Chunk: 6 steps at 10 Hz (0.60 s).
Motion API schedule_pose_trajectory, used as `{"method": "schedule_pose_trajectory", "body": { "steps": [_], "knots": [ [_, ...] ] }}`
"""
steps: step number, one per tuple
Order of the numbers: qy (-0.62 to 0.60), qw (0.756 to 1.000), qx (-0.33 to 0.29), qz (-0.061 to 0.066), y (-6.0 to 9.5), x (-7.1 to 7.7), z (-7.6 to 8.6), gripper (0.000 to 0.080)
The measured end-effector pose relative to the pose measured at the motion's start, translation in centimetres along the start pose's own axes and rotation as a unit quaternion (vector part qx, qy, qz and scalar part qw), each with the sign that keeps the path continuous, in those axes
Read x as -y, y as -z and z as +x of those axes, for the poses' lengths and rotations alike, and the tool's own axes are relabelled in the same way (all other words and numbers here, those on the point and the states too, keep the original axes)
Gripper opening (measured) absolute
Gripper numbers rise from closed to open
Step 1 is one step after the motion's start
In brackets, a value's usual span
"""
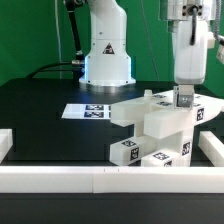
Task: Assemble chair
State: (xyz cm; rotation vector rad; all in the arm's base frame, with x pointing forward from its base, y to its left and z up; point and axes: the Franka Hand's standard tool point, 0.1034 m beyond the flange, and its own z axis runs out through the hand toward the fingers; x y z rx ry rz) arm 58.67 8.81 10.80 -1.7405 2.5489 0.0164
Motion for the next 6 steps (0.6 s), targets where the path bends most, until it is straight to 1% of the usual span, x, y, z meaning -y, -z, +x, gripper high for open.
{"method": "schedule_pose_trajectory", "body": {
  "steps": [1, 2, 3, 4, 5, 6],
  "knots": [
    [-0.013, 1.0, 0.001, -0.001, -0.02, -0.06, -0.09, 0.0272],
    [0.003, 1.0, 0.003, -0.002, -0.1, -0.17, -0.23, 0.0427],
    [0.009, 1.0, 0.003, -0.002, -0.12, -0.19, -0.25, 0.0427],
    [0.025, 1.0, 0.003, -0.003, -0.16, -0.24, -0.22, 0.0558],
    [0.044, 0.999, 0.001, -0.012, -0.4, -0.55, -0.08, 0.063],
    [0.064, 0.998, 0.0, -0.013, -0.51, -0.61, -0.04, 0.0644]
  ]
}}
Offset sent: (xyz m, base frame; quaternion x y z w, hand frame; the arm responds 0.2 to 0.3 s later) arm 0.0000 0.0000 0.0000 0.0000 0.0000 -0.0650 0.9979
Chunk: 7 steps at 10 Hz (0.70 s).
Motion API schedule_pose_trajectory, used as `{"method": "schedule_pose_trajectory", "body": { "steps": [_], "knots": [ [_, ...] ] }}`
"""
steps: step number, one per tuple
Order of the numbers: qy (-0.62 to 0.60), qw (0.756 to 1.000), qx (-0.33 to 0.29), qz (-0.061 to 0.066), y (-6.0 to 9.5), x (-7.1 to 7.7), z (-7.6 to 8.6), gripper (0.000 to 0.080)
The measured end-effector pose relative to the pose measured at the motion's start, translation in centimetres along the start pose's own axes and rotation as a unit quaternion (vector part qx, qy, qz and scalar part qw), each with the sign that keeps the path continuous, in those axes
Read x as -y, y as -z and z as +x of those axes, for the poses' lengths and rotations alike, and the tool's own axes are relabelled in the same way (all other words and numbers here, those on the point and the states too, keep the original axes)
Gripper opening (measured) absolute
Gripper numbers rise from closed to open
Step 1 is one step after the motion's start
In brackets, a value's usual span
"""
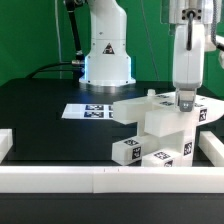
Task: Assemble chair
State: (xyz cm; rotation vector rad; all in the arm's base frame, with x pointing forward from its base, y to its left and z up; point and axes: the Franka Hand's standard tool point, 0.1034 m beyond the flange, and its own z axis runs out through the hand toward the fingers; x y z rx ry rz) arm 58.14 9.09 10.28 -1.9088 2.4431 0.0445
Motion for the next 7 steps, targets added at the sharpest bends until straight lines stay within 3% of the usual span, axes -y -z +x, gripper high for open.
{"method": "schedule_pose_trajectory", "body": {
  "steps": [4, 7],
  "knots": [
    [0.244, 0.97, -0.004, -0.002, 0.09, 0.08, -0.22, 0.0648],
    [0.374, 0.927, -0.005, -0.001, 0.12, 0.22, 0.0, 0.0648]
  ]
}}
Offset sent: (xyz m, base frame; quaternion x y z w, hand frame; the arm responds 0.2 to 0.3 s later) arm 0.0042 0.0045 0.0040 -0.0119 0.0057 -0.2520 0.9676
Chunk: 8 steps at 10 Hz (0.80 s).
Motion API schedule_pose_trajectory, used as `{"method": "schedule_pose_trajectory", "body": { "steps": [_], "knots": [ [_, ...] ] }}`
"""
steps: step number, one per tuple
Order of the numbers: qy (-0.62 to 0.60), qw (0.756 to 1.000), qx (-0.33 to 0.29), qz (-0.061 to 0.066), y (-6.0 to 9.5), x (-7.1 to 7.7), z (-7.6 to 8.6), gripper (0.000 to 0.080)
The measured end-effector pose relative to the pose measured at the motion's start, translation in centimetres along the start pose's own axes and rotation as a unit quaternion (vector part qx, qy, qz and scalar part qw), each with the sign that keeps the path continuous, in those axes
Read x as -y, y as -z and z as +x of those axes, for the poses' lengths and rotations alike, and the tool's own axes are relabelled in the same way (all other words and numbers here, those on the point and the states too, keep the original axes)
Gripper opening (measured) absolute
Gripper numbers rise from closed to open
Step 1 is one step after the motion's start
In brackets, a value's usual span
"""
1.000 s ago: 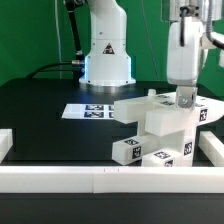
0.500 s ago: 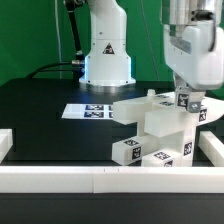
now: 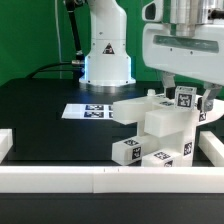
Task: Assemble chair
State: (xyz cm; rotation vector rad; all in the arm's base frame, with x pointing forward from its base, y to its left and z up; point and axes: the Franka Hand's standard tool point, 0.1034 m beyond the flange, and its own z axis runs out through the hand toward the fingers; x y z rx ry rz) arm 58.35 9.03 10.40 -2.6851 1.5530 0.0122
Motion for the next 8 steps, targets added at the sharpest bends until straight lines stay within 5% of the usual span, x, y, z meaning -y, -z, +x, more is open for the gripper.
{"method": "schedule_pose_trajectory", "body": {
  "steps": [8],
  "knots": [
    [0.29, 0.957, -0.001, -0.001, 0.02, -0.12, 0.29, 0.0648]
  ]
}}
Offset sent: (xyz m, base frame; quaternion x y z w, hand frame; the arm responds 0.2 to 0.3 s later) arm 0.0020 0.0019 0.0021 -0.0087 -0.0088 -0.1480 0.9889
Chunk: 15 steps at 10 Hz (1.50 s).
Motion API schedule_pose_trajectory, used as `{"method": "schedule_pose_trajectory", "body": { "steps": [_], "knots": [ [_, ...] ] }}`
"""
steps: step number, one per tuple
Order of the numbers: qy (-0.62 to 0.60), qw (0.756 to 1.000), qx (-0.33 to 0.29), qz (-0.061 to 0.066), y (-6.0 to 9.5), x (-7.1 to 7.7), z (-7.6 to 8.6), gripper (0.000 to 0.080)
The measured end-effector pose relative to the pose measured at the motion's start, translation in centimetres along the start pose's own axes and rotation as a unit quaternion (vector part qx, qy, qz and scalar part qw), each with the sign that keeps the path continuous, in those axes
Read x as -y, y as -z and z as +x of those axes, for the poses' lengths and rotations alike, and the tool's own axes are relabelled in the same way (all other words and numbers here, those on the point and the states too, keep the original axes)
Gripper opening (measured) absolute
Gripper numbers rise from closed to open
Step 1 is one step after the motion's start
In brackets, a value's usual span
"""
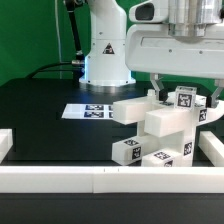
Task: Assemble chair
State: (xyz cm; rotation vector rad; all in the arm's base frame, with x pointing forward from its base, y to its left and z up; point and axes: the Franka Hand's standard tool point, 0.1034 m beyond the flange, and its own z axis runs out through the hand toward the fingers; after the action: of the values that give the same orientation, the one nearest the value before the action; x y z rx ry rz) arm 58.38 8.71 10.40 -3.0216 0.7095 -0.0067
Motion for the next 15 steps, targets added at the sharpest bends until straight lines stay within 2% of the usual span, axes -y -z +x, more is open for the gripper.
{"method": "schedule_pose_trajectory", "body": {
  "steps": [3, 5, 9, 15],
  "knots": [
    [0.083, 0.997, -0.001, -0.003, 0.05, -0.46, 0.33, 0.0636],
    [0.076, 0.997, -0.002, -0.003, 0.04, -0.5, 0.35, 0.0269],
    [0.031, 1.0, -0.002, -0.003, 0.04, -0.51, 0.36, 0.0268],
    [-0.156, 0.988, -0.002, -0.003, 0.03, -0.45, 0.33, 0.0269]
  ]
}}
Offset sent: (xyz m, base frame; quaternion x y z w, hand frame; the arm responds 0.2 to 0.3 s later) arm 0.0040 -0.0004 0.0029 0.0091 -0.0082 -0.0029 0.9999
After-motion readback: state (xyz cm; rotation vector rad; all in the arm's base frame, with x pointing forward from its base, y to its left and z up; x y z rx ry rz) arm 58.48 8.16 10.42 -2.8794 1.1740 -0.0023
